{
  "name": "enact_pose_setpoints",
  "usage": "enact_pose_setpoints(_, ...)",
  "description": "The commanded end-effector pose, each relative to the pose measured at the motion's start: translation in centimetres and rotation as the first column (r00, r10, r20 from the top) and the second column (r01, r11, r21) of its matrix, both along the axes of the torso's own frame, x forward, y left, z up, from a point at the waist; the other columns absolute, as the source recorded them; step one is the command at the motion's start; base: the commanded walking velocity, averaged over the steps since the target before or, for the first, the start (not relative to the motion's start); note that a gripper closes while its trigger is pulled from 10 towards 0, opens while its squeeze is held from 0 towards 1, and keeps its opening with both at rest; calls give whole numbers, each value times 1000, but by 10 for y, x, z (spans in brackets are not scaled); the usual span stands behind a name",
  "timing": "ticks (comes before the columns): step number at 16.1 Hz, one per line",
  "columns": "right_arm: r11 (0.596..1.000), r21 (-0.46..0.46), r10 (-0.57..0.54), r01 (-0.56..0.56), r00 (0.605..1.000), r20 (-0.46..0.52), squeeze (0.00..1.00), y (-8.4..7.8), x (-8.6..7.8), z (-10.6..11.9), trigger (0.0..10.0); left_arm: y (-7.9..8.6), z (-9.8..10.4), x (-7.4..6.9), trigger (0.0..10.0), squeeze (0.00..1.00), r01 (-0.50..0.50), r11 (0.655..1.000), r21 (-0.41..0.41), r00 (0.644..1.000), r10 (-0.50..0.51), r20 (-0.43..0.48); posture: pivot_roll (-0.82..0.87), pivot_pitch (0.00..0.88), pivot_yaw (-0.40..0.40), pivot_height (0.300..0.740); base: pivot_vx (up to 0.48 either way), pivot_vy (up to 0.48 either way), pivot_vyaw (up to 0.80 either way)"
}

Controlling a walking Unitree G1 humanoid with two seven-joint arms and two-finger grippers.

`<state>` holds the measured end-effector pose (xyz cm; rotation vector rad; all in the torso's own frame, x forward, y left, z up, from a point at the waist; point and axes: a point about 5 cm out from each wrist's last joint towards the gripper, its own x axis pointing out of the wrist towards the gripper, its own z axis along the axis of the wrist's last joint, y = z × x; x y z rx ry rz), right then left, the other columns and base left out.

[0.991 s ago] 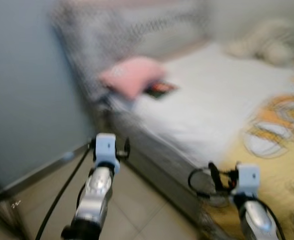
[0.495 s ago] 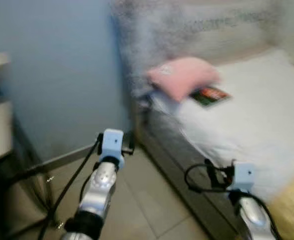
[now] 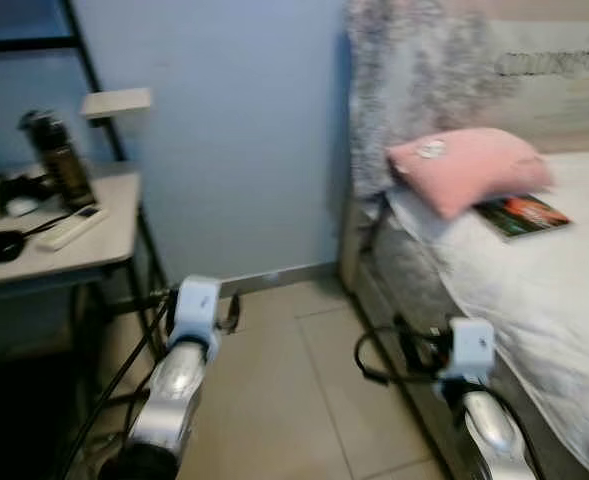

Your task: Clean up the room

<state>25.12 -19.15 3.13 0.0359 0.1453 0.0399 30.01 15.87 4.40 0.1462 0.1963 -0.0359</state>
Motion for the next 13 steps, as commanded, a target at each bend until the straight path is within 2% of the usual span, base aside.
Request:
enact_pose_setpoints(1,1000,0,-2,2,1000,16,1000,-3,2,3,10000,-13,18,11,10000,0,41,999,-30,997,-39,70,36,0,41,740,319,0,581)
enact_pose_setpoints(3,1000,-7,11,-11,1000,7,1000,2,6,2,10000,-15,24,16,10000,0,25,997,-70,996,-19,85,34,0,43,740,480,0,288)
enact_pose_setpoints(4,1000,-7,7,-6,1000,7,820,5,9,3,10000,-12,24,18,10000,0,0,997,-74,997,6,81,34,0,43,740,480,0,0)
enact_pose_setpoints(5,1000,-12,-1,1,1000,7,0,6,11,4,10000,-9,24,18,10000,0,-8,998,-64,997,14,80,35,0,43,740,480,0,0)
enact_pose_setpoints(6,1000,-7,1,-1,1000,16,0,7,12,6,10000,-6,24,18,10000,0,-14,998,-63,996,20,83,36,0,44,740,480,0,0)
enact_pose_setpoints(9,1000,-17,-6,6,1000,19,0,4,12,6,10000,-6,30,22,10000,0,-1,999,-48,994,6,111,42,0,41,740,480,0,712)
enact_pose_setpoints(13,999,-25,29,-29,999,14,0,9,13,5,10000,0,35,28,10000,0,-18,998,-54,993,24,116,50,0,39,740,480,0,658)
